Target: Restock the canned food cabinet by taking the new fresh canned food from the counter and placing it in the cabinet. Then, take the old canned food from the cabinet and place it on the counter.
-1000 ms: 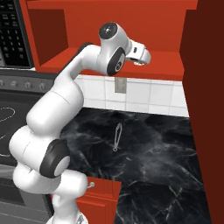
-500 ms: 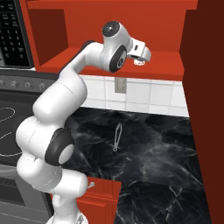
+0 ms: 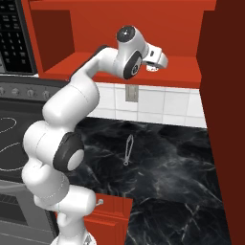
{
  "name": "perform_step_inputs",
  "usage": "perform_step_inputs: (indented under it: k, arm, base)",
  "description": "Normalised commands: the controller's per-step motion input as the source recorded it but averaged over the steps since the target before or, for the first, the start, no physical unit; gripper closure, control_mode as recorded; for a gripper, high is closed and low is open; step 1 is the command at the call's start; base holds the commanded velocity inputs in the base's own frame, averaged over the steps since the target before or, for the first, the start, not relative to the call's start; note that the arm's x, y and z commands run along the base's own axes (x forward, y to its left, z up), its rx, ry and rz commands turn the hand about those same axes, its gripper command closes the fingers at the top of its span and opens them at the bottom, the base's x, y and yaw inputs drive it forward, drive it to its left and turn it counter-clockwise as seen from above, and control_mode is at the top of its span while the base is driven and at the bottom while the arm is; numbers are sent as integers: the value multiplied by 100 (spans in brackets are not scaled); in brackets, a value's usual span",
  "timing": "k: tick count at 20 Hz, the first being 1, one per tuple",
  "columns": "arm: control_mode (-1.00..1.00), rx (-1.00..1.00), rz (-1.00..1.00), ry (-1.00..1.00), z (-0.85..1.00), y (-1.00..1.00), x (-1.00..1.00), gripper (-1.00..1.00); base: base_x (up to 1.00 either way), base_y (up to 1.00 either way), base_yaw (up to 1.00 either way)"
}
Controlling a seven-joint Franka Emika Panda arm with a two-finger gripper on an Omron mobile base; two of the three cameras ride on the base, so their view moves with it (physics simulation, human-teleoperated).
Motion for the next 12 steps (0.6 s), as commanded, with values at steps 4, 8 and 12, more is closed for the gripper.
perform_step_inputs:
  k: [4, 8, 12]
  arm:
    - [-100, 0, 0, 0, -10, -9, 25, -100]
    - [-100, 0, 0, 0, -7, -9, 27, -100]
    - [-100, 0, 0, 0, -9, -10, 25, -100]
  base:
    - [0, 0, 0]
    - [0, 0, 0]
    - [0, 0, 0]
